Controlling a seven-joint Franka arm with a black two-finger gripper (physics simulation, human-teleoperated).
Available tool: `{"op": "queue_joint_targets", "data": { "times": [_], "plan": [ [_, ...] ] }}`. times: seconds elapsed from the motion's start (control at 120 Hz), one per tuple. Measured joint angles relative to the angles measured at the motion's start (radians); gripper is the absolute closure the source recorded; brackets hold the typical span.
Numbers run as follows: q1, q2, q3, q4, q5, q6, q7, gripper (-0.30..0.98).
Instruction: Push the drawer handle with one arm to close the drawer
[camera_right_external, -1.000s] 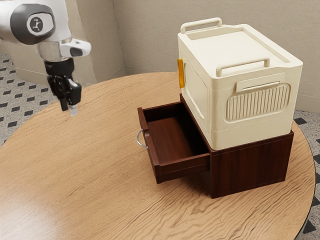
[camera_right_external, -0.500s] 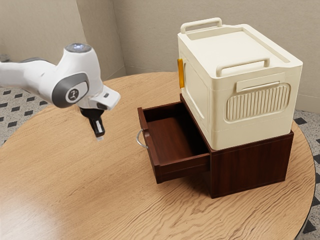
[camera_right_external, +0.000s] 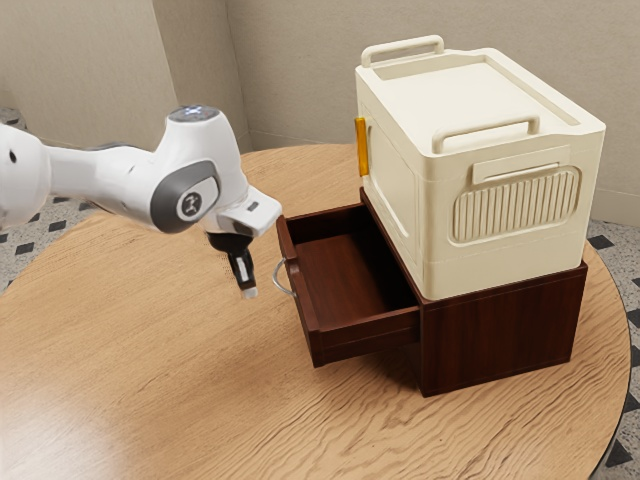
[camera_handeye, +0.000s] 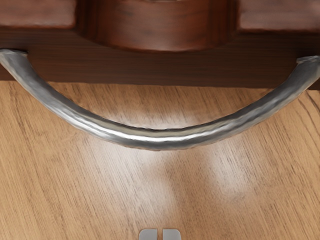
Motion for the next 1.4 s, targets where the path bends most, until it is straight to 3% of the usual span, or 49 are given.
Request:
{"op": "queue_joint_targets", "data": {
  "times": [0.833, 1.4],
  "plan": [
    [-0.004, 0.2, -0.074, 0.271, -0.039, -0.016, 0.1, 0.78],
    [-0.004, 0.33, -0.115, 0.441, -0.14, -0.017, 0.139, 0.79]
  ]
}}
